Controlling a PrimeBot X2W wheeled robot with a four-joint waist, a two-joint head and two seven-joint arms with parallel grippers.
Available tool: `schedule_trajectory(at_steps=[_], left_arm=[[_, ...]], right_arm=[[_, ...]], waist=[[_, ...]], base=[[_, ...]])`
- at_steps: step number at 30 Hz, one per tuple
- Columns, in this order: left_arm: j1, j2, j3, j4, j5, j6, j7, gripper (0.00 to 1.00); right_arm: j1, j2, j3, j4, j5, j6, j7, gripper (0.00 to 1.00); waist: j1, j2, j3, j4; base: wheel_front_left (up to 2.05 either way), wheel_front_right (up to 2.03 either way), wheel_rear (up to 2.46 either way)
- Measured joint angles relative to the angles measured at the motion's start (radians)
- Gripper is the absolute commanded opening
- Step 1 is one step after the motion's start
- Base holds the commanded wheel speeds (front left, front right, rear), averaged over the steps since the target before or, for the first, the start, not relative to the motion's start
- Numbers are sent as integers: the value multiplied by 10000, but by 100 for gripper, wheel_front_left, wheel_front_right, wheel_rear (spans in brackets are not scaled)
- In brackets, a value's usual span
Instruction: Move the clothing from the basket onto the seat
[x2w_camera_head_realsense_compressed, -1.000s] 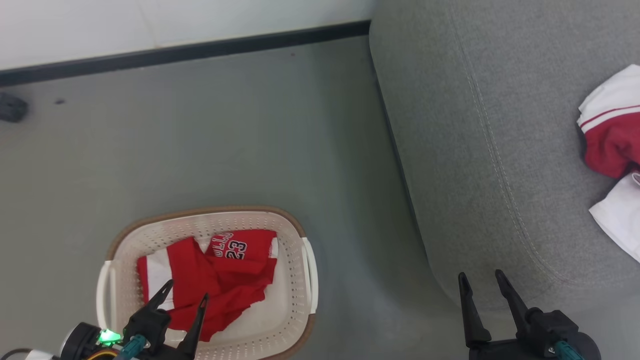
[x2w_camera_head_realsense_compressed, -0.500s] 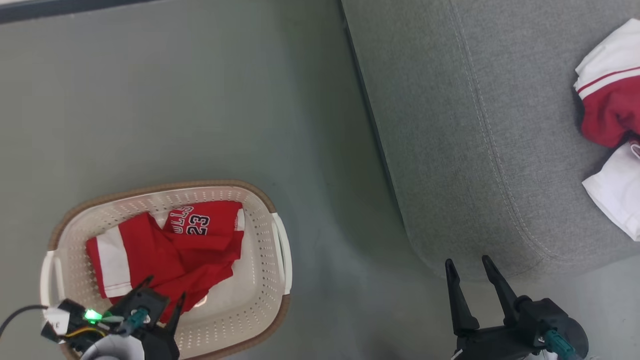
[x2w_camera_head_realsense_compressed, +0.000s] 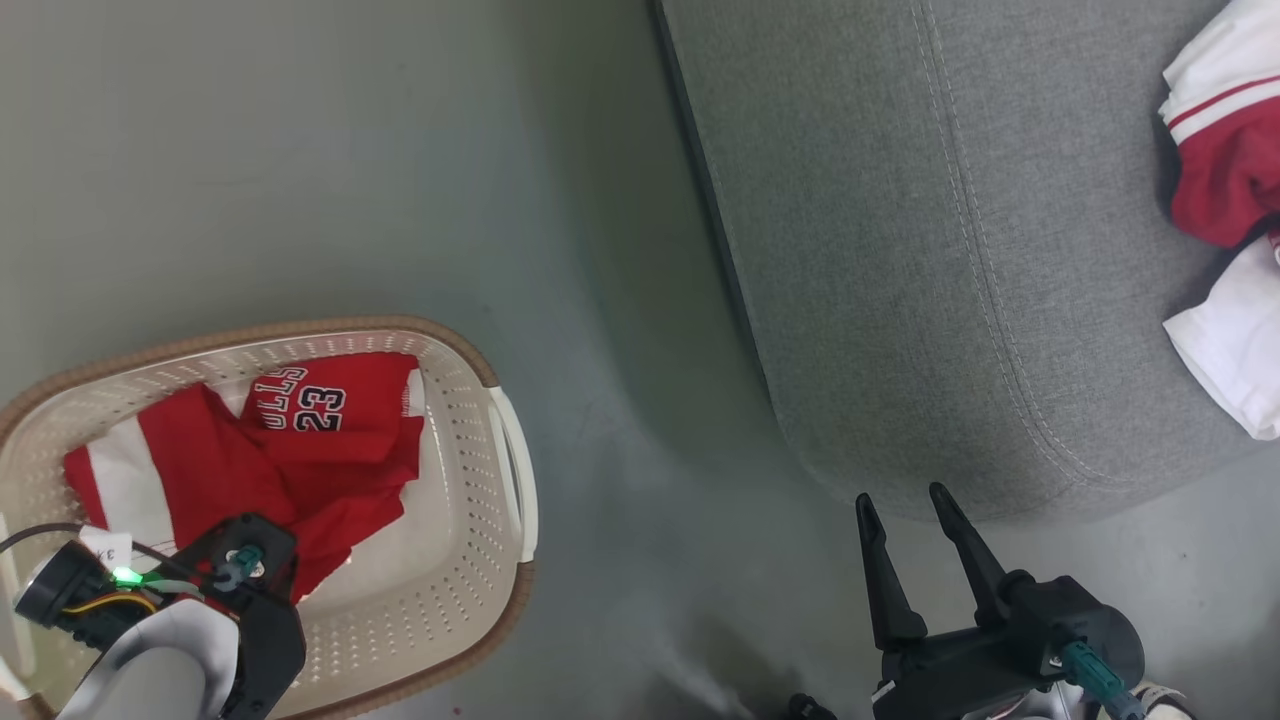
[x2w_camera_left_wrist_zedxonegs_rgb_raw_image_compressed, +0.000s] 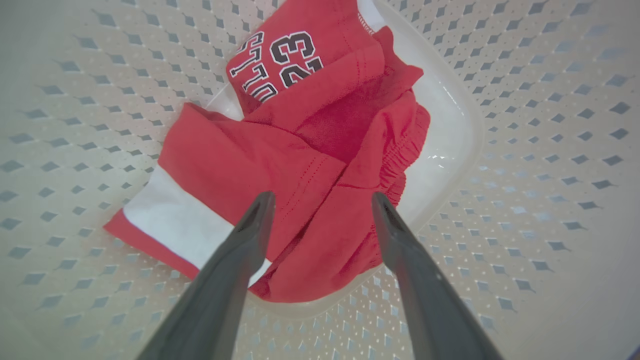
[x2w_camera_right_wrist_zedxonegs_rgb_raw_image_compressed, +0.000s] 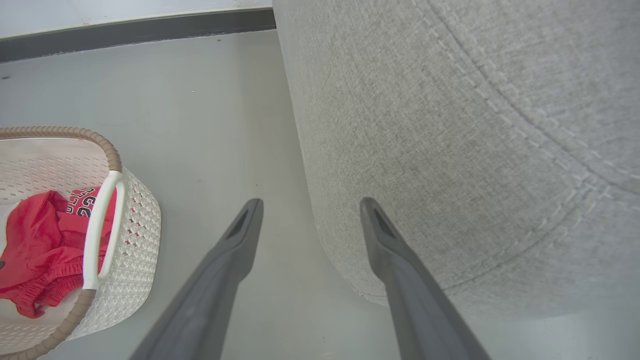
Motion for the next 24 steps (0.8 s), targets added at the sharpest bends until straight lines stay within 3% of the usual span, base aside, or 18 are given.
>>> schedule_trajectory(at_steps=[10, 22, 24], left_arm=[[-460, 332, -420, 736, 422, 0, 564, 100], [-1695, 31, -704, 1645, 853, 15, 1475, 100], [-1823, 35, -642, 1850, 851, 182, 1593, 100]], right_arm=[[-139, 96, 301, -71, 2, 73, 0, 100], [-55, 121, 182, -311, 6, -77, 0, 100], [-54, 125, 219, -318, 6, -100, 0, 100]], waist=[[-1, 0, 628, -555], [0, -1, 1117, -762], [-1, -2, 1161, -748]], base=[[0, 0, 0], [0, 0, 0], [0, 0, 0]])
